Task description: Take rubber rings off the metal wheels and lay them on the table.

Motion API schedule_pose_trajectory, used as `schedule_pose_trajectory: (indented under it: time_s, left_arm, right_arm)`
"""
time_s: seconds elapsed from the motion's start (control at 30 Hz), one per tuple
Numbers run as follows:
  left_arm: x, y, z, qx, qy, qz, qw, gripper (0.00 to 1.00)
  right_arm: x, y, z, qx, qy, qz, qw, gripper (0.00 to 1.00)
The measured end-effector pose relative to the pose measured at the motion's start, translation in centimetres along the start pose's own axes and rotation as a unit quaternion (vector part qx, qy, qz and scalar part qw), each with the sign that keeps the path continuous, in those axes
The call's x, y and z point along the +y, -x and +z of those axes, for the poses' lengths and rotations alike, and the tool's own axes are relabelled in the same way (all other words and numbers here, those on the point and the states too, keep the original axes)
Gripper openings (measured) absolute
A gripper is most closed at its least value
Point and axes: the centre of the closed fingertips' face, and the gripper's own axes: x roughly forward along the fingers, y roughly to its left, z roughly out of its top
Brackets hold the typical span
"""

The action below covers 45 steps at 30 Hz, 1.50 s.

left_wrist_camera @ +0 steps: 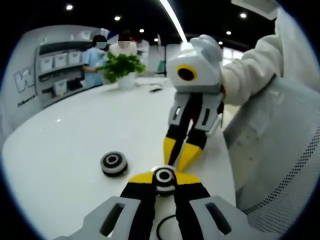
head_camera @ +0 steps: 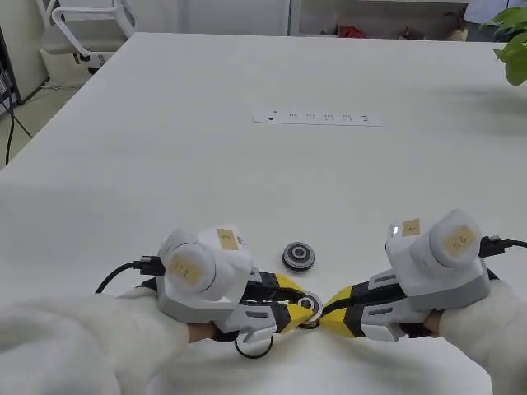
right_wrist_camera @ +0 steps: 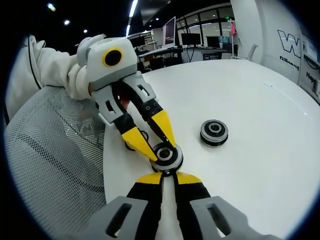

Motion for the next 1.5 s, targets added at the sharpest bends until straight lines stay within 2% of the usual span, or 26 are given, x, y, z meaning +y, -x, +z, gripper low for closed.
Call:
schedule_pose_trajectory:
  time_s: [0.67,0.87,1.23,1.3,1.33,1.5]
  left_arm:
    - [0.03,0.07,-0.04,0.0,0.002,0.0,1.0,0.15]
    - [0.06,0.08,-0.05,0.0,0.003,0.001,1.0,0.15]
    - [0.11,0.09,-0.07,0.001,0.002,0.001,1.0,0.14]
    - [0.11,0.09,-0.07,0.001,0.002,0.001,1.0,0.14]
    - [0.12,0.09,-0.07,0.001,0.002,0.001,1.0,0.14]
    - [0.12,0.1,-0.07,0.002,0.002,0.001,1.0,0.14]
  right_arm:
    - [-0.05,0.11,-0.1,0.003,-0.005,-0.004,1.0,0.03]
    - [-0.25,0.17,-0.14,0.003,-0.018,-0.007,0.9998,0.01]
    - [-0.51,0.26,-0.12,-0.003,-0.066,-0.004,0.9978,0.01]
    - [-0.59,0.27,-0.1,-0.006,-0.085,0.0,0.9963,0.01]
    - [-0.61,0.27,-0.08,-0.01,-0.113,0.001,0.9936,0.01]
    - [-0.82,0.38,-0.12,-0.013,-0.145,0.0,0.9893,0.0]
